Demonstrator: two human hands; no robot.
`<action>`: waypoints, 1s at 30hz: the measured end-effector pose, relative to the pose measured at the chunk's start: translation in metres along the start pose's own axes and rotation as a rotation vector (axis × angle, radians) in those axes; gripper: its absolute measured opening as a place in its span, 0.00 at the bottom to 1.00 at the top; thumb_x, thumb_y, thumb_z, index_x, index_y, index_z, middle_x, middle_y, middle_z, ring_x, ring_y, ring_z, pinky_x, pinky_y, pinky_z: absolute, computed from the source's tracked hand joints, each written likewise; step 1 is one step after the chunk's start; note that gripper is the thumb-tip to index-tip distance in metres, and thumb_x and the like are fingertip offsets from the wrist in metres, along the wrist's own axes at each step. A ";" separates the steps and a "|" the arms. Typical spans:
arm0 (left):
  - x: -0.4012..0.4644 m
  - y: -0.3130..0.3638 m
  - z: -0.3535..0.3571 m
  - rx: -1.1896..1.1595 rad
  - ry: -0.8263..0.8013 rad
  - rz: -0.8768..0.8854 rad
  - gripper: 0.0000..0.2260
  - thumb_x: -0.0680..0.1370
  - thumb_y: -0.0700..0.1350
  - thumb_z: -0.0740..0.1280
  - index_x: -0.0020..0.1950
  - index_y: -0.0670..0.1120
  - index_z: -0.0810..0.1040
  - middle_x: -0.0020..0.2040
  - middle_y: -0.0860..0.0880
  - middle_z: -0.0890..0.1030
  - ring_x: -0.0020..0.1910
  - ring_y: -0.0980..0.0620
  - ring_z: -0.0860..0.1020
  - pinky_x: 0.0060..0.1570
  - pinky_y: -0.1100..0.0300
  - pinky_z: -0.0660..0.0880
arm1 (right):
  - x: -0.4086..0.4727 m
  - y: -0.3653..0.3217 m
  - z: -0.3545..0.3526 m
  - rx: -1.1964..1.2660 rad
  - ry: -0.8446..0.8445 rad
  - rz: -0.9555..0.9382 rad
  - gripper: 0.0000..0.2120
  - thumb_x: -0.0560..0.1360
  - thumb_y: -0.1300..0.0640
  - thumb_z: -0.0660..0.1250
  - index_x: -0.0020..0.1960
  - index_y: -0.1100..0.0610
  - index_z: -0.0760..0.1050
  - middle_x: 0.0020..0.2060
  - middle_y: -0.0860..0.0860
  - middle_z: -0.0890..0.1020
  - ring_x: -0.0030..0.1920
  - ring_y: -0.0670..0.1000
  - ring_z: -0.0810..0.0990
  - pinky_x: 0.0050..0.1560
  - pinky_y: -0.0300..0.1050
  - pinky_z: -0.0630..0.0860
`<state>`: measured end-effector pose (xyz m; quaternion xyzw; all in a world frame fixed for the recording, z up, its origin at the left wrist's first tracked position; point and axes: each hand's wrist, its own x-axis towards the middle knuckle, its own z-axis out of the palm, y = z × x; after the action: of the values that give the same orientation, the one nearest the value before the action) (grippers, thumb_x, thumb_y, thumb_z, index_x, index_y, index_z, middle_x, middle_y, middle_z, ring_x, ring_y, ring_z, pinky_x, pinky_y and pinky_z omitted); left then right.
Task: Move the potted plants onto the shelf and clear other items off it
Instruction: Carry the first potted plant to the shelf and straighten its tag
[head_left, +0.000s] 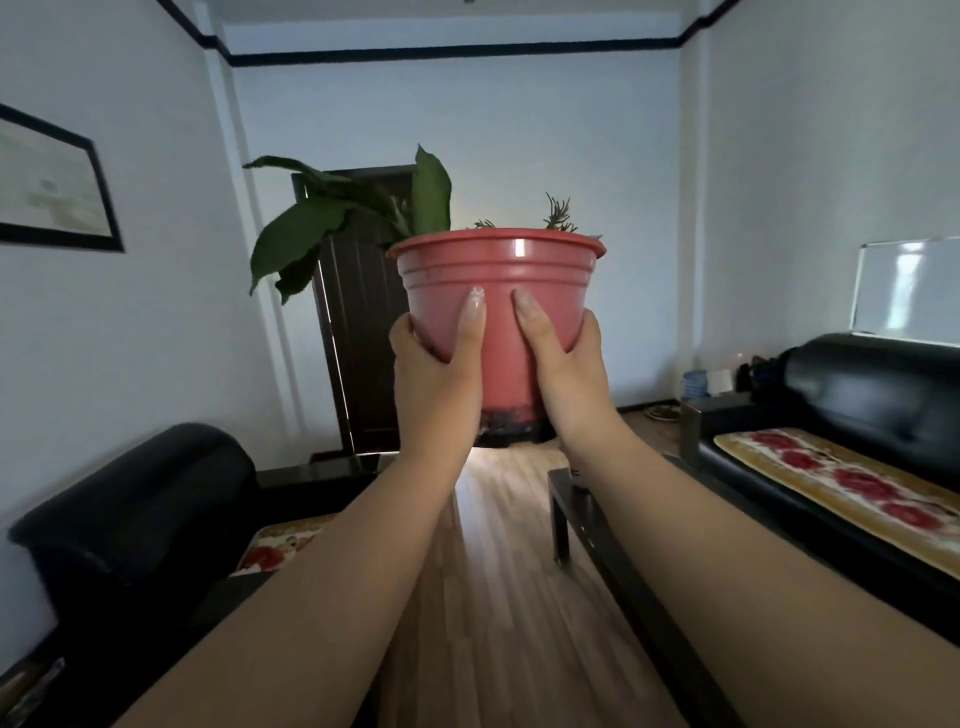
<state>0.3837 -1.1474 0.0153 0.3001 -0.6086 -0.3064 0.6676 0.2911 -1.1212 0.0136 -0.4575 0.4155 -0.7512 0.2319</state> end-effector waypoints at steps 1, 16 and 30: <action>-0.010 0.009 0.006 -0.016 -0.019 0.003 0.40 0.63 0.70 0.58 0.68 0.49 0.62 0.55 0.54 0.73 0.48 0.57 0.76 0.42 0.66 0.73 | -0.006 -0.007 -0.012 -0.005 0.015 -0.005 0.26 0.69 0.41 0.68 0.61 0.51 0.67 0.55 0.49 0.78 0.53 0.47 0.79 0.55 0.46 0.77; -0.185 0.120 0.257 -0.248 -0.311 -0.104 0.30 0.72 0.66 0.59 0.67 0.50 0.62 0.55 0.54 0.73 0.52 0.51 0.75 0.44 0.62 0.73 | -0.066 -0.131 -0.315 -0.205 0.304 -0.108 0.27 0.68 0.41 0.68 0.61 0.49 0.63 0.57 0.51 0.77 0.53 0.50 0.79 0.53 0.48 0.78; -0.357 0.229 0.523 -0.586 -0.819 -0.185 0.20 0.73 0.62 0.60 0.57 0.50 0.64 0.43 0.60 0.72 0.41 0.63 0.73 0.28 0.73 0.71 | -0.124 -0.241 -0.605 -0.472 0.855 -0.298 0.26 0.67 0.43 0.71 0.60 0.52 0.67 0.53 0.52 0.79 0.49 0.47 0.81 0.43 0.38 0.80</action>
<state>-0.1528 -0.7410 0.0096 0.0084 -0.6798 -0.6144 0.4005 -0.1746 -0.6500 0.0114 -0.2032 0.5619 -0.7818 -0.1782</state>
